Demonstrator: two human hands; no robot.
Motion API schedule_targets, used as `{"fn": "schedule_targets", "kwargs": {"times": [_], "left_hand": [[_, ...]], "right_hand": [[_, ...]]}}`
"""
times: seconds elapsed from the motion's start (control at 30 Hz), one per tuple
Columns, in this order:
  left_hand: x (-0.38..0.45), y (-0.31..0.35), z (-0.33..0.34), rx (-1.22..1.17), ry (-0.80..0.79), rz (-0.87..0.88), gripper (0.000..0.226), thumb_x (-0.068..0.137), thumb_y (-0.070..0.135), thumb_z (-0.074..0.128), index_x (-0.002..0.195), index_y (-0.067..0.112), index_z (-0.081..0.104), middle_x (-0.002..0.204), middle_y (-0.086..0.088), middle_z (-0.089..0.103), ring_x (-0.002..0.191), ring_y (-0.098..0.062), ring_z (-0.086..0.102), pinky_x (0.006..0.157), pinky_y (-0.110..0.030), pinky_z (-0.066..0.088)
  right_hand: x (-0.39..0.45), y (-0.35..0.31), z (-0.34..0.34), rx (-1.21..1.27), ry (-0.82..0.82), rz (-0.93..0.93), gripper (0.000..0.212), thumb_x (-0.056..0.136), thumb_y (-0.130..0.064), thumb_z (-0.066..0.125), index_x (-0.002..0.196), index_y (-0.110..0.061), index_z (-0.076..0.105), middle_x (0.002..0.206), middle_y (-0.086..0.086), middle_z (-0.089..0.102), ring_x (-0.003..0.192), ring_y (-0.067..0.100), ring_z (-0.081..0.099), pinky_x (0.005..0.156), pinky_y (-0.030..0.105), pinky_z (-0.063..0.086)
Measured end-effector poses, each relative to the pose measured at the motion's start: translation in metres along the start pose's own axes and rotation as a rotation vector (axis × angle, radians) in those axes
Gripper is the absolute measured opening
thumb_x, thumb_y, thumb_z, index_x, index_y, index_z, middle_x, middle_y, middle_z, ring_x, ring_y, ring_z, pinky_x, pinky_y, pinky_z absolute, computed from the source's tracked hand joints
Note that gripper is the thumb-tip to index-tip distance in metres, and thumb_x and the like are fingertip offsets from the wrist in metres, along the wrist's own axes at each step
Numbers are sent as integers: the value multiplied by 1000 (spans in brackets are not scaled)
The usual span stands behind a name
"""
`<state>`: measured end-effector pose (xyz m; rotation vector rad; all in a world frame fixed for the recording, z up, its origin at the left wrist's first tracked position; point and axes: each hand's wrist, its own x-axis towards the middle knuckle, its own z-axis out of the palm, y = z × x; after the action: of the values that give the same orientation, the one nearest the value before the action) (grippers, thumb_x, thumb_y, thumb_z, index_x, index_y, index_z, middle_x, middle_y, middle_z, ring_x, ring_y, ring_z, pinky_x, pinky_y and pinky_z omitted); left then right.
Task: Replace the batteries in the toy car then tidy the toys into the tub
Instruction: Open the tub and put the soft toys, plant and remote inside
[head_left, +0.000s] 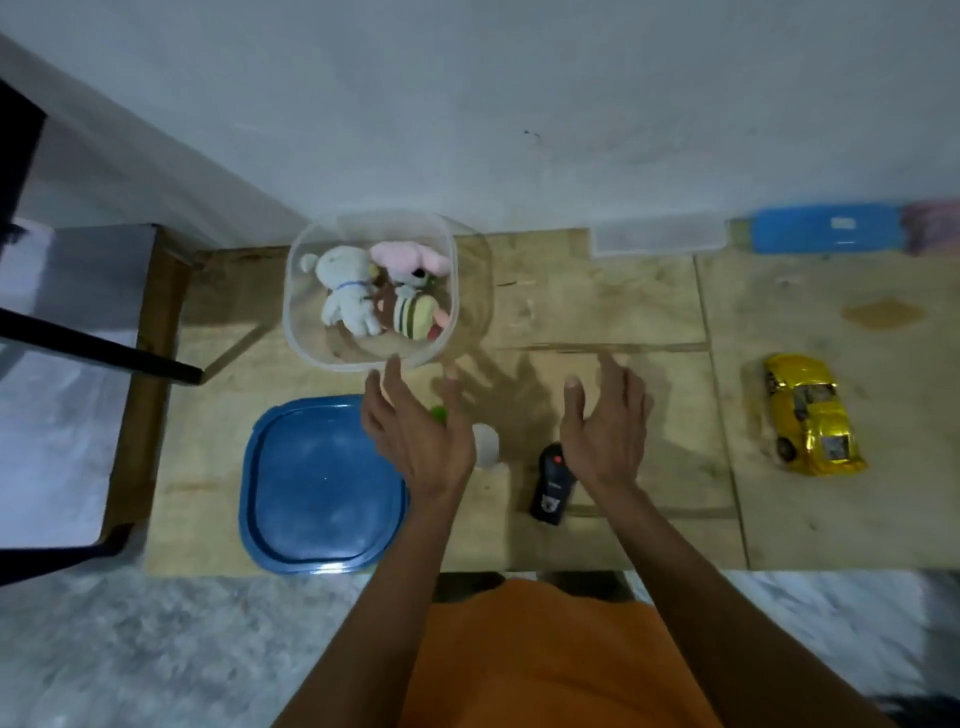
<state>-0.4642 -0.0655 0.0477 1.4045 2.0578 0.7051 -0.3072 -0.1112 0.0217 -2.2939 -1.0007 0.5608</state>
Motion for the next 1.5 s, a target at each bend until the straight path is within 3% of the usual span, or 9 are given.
{"fn": "schedule_targets", "kwargs": {"times": [0.17, 0.33, 0.43, 0.57, 0.77, 0.93, 1.13, 1.33, 1.5], "left_hand": [[-39, -6, 39, 3, 34, -500, 92, 83, 62, 69, 156, 30, 22, 167, -8, 6, 146, -42, 12, 111, -61, 32], [-29, 2, 62, -148, 40, -652, 98, 80, 55, 78, 156, 34, 20, 166, -9, 0, 146, -44, 13, 114, -55, 28], [-27, 1, 71, -147, 31, -593, 91, 83, 46, 78, 154, 37, 23, 163, -10, 4, 142, -44, 20, 112, -53, 33], [-24, -2, 78, -146, 24, -523, 81, 88, 31, 75, 153, 38, 28, 161, -10, 14, 137, -42, 30, 110, -51, 38], [-23, -7, 81, -164, 4, -469, 73, 89, 30, 74, 149, 37, 34, 159, -10, 17, 138, -42, 28, 109, -52, 39], [-20, -4, 79, -161, -40, -430, 69, 92, 27, 71, 150, 35, 33, 161, -9, 16, 139, -42, 26, 109, -52, 37], [-27, -7, 60, -199, -101, -305, 72, 92, 27, 71, 153, 31, 32, 158, -9, 24, 142, -40, 26, 113, -55, 37], [-23, 16, 20, -360, -19, -50, 75, 90, 23, 75, 153, 22, 35, 140, 1, 36, 135, -24, 42, 105, -30, 37], [36, 23, -23, -411, 78, 23, 77, 88, 29, 76, 152, 27, 34, 147, -4, 37, 135, -22, 43, 110, -49, 44]], "right_hand": [[-56, 37, 16, -54, -187, 168, 72, 99, -51, 46, 157, -27, 11, 156, 13, 26, 140, 37, 28, 106, 53, 36], [-72, 42, 36, -138, -237, 184, 86, 93, -66, 38, 158, -19, 9, 156, 19, 24, 136, 41, 30, 104, 57, 37], [-76, 45, 47, -162, -148, 73, 76, 92, -39, 66, 152, -4, 34, 141, 27, 45, 118, 45, 46, 91, 55, 47], [-67, 60, 48, -137, -84, -40, 68, 92, -19, 68, 148, 4, 37, 137, 31, 48, 115, 45, 45, 92, 55, 45], [-44, 67, 33, -187, -99, -8, 64, 99, -46, 40, 149, -6, 39, 136, 22, 52, 115, 39, 45, 90, 52, 48], [-33, 75, 38, -239, -67, -53, 65, 96, -48, 41, 143, -3, 48, 128, 21, 60, 102, 44, 56, 79, 51, 52], [-29, 59, 22, -82, -4, -85, 62, 99, -42, 49, 149, -6, 39, 142, 17, 51, 112, 30, 34, 83, 50, 52], [-4, 13, 10, -4, 110, -191, 65, 99, -50, 43, 146, -5, 44, 140, 18, 51, 110, 30, 36, 87, 48, 50], [19, -64, 26, 75, 115, -278, 62, 97, -42, 52, 148, -8, 43, 142, 18, 50, 118, 34, 38, 97, 41, 35]]}}
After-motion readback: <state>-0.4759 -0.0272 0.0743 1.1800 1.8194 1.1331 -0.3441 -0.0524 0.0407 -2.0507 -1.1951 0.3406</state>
